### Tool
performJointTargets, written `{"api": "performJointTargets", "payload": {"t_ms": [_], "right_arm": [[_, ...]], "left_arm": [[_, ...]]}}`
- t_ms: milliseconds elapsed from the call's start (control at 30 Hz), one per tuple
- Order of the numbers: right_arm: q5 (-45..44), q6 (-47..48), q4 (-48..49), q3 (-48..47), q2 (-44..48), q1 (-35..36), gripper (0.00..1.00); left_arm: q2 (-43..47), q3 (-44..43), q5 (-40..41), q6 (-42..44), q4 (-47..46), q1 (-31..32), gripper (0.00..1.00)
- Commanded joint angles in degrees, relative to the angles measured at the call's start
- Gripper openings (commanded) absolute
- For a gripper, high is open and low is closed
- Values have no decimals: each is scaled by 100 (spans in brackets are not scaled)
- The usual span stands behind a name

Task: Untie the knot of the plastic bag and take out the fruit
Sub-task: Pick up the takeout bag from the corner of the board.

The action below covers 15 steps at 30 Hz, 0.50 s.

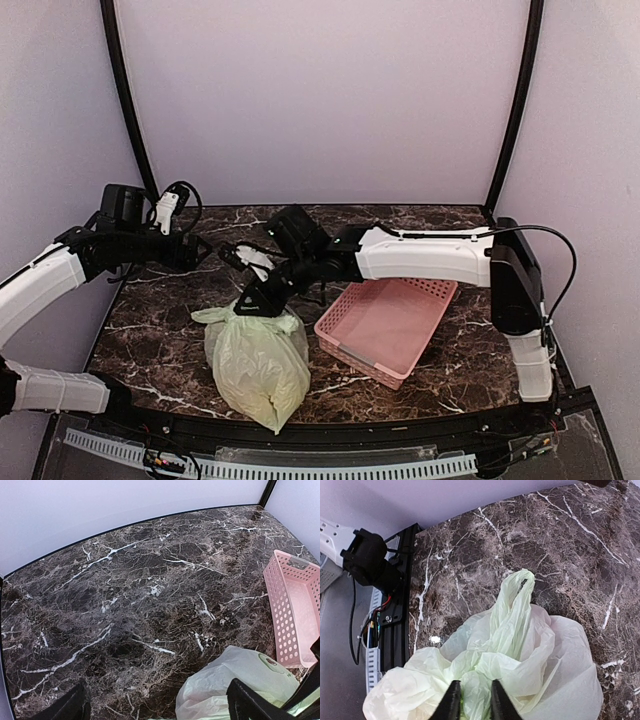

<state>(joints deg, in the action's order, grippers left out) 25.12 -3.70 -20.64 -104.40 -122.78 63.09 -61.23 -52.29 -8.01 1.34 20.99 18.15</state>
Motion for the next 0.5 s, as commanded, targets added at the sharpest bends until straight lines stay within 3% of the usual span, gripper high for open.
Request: {"api": "performJointTargets", "payload": {"t_ms": [0, 100, 267, 467], "right_arm": [[85, -44, 331, 78, -4, 19, 11], [36, -84, 460, 161, 68, 18, 0], [-194, -196, 724, 356, 236, -2, 0], [-1244, -514, 1252, 531, 551, -114, 0]], "left_arm": [[5, 79, 47, 85, 26, -31, 94], [22, 77, 61, 84, 27, -31, 94], [105, 100, 129, 79, -12, -31, 94], [358, 169, 154, 52, -137, -31, 94]]}}
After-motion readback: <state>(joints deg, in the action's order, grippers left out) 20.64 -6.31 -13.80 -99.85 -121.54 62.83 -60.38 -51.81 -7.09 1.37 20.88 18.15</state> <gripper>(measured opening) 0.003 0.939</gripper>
